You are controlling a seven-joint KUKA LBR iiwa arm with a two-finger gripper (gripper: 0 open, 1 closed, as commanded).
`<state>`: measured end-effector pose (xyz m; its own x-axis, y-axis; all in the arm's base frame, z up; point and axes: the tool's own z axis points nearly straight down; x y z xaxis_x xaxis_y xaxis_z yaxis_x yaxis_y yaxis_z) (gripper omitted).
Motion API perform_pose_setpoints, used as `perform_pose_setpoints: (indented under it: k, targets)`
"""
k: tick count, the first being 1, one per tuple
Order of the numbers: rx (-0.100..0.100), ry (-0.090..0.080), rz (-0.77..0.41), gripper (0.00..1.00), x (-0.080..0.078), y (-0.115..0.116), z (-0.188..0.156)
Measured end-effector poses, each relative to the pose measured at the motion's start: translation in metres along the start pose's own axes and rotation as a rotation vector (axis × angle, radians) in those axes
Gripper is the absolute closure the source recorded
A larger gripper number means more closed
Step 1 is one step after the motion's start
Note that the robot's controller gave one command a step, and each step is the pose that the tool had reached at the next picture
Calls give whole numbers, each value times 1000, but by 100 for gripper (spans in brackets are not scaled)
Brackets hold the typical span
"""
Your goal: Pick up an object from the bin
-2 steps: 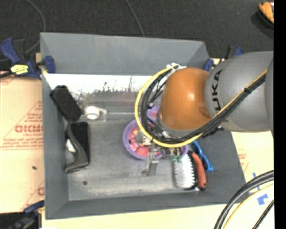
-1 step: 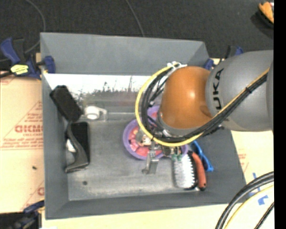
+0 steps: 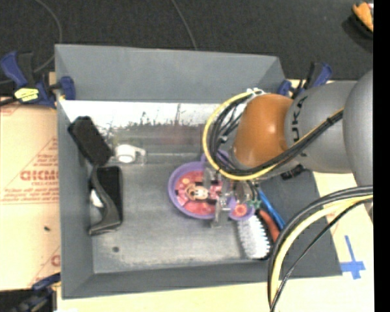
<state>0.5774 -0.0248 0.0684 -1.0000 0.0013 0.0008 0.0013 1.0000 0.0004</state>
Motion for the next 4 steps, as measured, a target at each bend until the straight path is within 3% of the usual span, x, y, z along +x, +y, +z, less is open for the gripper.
perform_pose_setpoints:
  k: [1, 2, 3, 4]
  targets:
    - [1, -10, -141, 0, 4, 2, -4]
    - [-18, -18, -161, 0, 7, -53, -7]
    - [0, -20, -82, 0, 33, -20, -4]
    - [-23, 6, -92, 100, 26, -13, 0]
